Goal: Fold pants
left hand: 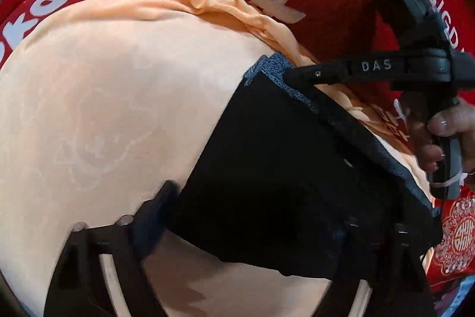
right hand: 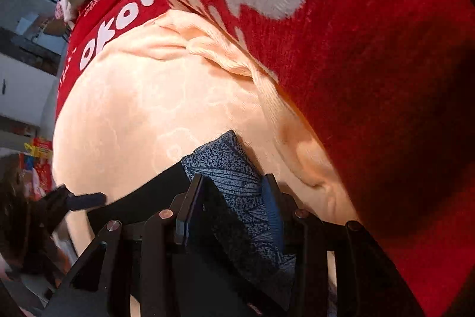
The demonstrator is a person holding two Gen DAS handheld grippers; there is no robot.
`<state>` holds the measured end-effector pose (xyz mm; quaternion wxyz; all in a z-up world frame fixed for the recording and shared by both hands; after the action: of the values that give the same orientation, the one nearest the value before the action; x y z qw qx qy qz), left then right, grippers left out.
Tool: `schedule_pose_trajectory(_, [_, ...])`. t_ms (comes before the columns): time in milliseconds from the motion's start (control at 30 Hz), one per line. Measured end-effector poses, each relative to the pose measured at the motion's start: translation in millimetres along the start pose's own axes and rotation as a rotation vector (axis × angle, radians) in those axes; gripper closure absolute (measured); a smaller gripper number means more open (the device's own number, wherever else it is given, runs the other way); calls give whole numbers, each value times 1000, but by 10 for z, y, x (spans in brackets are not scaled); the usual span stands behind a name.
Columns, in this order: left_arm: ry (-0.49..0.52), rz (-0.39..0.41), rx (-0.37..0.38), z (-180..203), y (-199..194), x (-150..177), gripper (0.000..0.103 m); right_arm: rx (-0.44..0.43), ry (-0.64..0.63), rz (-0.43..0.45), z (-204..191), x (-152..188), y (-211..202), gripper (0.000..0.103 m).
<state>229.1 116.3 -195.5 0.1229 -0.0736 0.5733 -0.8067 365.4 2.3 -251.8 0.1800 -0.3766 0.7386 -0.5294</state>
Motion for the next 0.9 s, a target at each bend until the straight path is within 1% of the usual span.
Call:
schedule_pose_trajectory(33, [-8, 1, 10, -1, -20, -7, 21, 10, -1, 1, -23, 17, -33, 95])
schedule_pose_trajectory(67, [-27, 7, 22, -19, -63, -2, 24, 17, -25, 9, -92, 27, -72, 96])
schedule_pose_trajectory(100, [-35, 13, 27, -30, -106, -17, 24, 9, -50, 14, -168, 39, -113, 96])
schedule_pose_trajectory(133, [-41, 29, 19, -50, -158, -2, 24, 10, -66, 19, -223, 47, -150, 96])
schedule_pose_trajectory(167, [-43, 43, -4, -69, -200, 12, 24, 20, -88, 34, -289, 43, -202, 96])
schedule_pose_trajectory(233, [-40, 47, -44, -97, -222, 33, 24, 12, -95, 50, -328, 4, -250, 96])
schedule_pose_trajectory(267, [-39, 38, -66, -105, -206, 54, 24, 33, -83, 50, -310, -31, -213, 96])
schedule_pose_trajectory(333, [-42, 16, -111, -109, -163, 64, 24, 134, -67, 17, -253, -69, 1, 95])
schedule_pose_trajectory(367, [-37, 20, -128, -92, -187, 74, 24, 137, -49, 3, -216, -64, 84, 91])
schedule_pose_trajectory(400, [-30, 31, -142, -102, -227, 88, 24, 123, -2, 42, -165, -44, 72, 91])
schedule_pose_trajectory(433, [-17, 46, -163, -68, -272, 93, 24, 119, 38, 58, -129, -27, 40, 77])
schedule_pose_trajectory(467, [-2, 56, -178, -22, -314, 89, 24, 117, 98, 71, -74, 12, -15, 61])
schedule_pose_trajectory(500, [11, 62, -180, 0, -340, 118, 24, 111, 138, 86, -27, 80, -90, 56])
schedule_pose_trajectory(533, [29, 67, -175, 64, -375, 99, 21, 101, 157, 103, 10, 158, -165, 56])
schedule_pose_trajectory(567, [45, 70, -168, 127, -396, 72, 10, 89, 181, 131, 55, 283, -272, 56])
schedule_pose_trajectory(600, [67, 77, -153, 210, -413, 34, 8, 89, 208, 155, 93, 411, -363, 56])
schedule_pose_trajectory(633, [92, 87, -142, 307, -419, -2, 8, 90, 246, 174, 141, 562, -449, 56])
schedule_pose_trajectory(700, [148, 73, -142, 511, -350, -101, 8, 78, 340, 198, 288, 938, -598, 56])
schedule_pose_trajectory(733, [173, 64, -152, 605, -295, -140, 8, 65, 390, 208, 370, 1183, -659, 56])
schedule_pose_trajectory(767, [194, 51, -180, 716, -188, -200, 8, 60, 420, 210, 426, 1354, -697, 56])
schedule_pose_trajectory(833, [229, 18, -190, 894, 7, -323, 8, 64, 492, 212, 518, 1764, -722, 56])
schedule_pose_trajectory(900, [245, -5, -234, 1031, 218, -447, 8, 64, 555, 197, 663, 2070, -720, 56])
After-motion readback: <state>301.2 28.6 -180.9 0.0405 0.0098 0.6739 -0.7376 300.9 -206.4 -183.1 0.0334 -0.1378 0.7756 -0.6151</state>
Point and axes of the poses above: each gripper's, at about its wrist camera, not at the fingertips, and y roughly the way its jaws point, z to its right, x to its underside, the point moved 2 cm from there along y, roughly the way its jaws point, and after that the axes turned 13 degrees about -z, right-handed, at the moved point
